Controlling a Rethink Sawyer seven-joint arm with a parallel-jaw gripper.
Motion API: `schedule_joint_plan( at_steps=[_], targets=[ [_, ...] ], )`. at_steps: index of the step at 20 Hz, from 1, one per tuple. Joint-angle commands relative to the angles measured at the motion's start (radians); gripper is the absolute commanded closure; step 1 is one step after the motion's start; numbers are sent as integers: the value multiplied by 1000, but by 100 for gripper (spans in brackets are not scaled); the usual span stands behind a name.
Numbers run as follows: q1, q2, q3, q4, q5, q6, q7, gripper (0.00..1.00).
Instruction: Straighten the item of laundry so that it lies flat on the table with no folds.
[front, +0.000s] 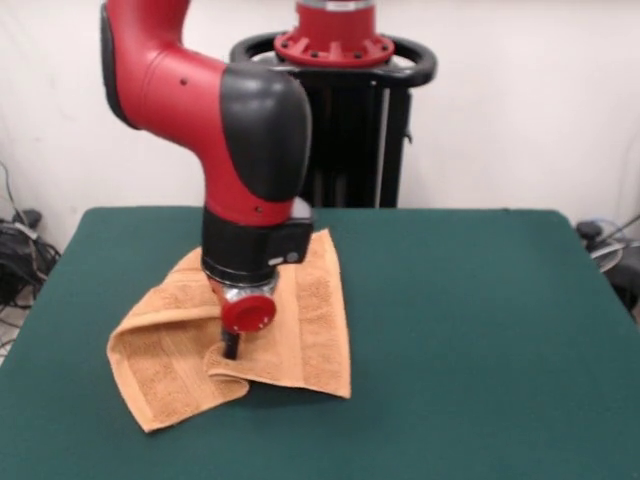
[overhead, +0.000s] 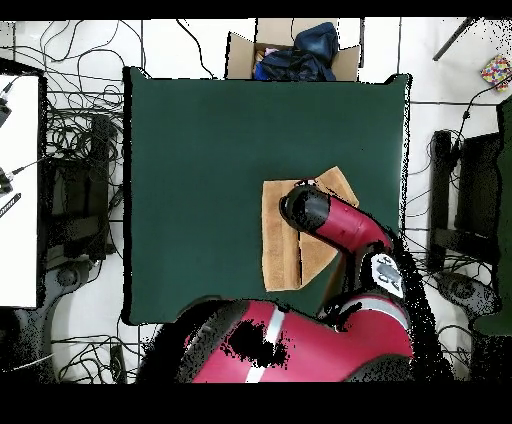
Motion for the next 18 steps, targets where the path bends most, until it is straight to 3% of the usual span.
schedule_joint_plan(
  at_steps=[1, 18],
  targets=[
    [82, 35, -4, -51, 136, 124, 294, 100],
    [214, 77, -81, -76, 329, 175, 294, 100]
  ],
)
